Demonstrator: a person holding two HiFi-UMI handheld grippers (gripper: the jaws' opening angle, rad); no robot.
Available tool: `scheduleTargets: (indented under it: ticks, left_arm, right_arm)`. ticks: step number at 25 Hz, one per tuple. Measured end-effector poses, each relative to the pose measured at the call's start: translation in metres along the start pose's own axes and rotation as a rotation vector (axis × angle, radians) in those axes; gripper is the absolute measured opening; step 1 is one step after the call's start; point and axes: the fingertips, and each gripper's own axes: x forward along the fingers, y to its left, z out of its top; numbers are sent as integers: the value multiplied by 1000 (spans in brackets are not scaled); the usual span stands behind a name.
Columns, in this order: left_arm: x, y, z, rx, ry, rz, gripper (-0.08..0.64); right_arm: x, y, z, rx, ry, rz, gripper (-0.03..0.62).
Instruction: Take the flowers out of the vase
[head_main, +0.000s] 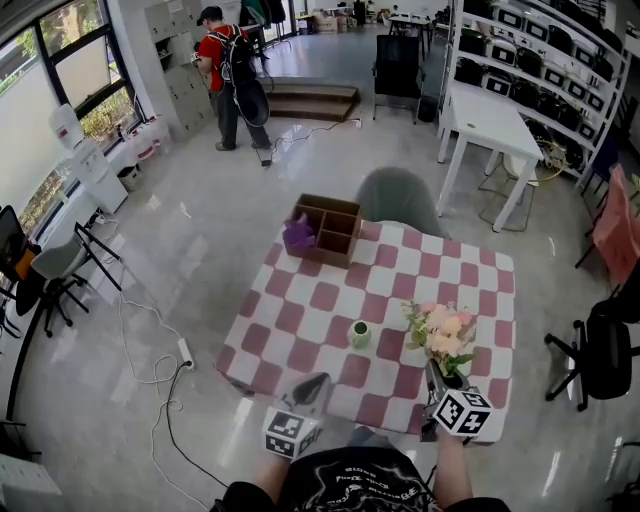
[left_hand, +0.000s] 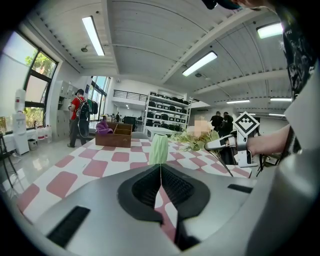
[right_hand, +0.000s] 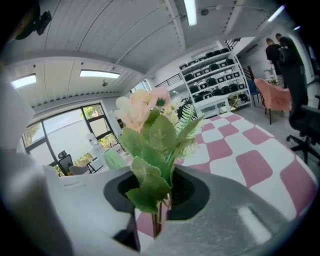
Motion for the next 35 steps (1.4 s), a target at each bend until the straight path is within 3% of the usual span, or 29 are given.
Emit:
scheduleTargets:
  ticks: [14, 20, 24, 33, 35]
  left_arm:
    - [8, -3, 0, -1, 8, 2, 12]
    - [11, -3, -4, -7, 18, -1, 12]
    - [13, -5, -2, -11, 18, -5, 12]
    - [15, -7, -7, -12, 23, -18, 12]
    - [15, -7, -7, -12, 23, -20, 12]
  right_arm:
    - [13, -24, -33, -10, 118, -44, 98]
    - [15, -28, -43, -30, 164, -52, 131]
    - [15, -30, -46, -34, 188, -52, 167]
    - [8, -42, -49, -35, 198, -117, 353]
    - [6, -43, -50, -33, 195, -122, 365]
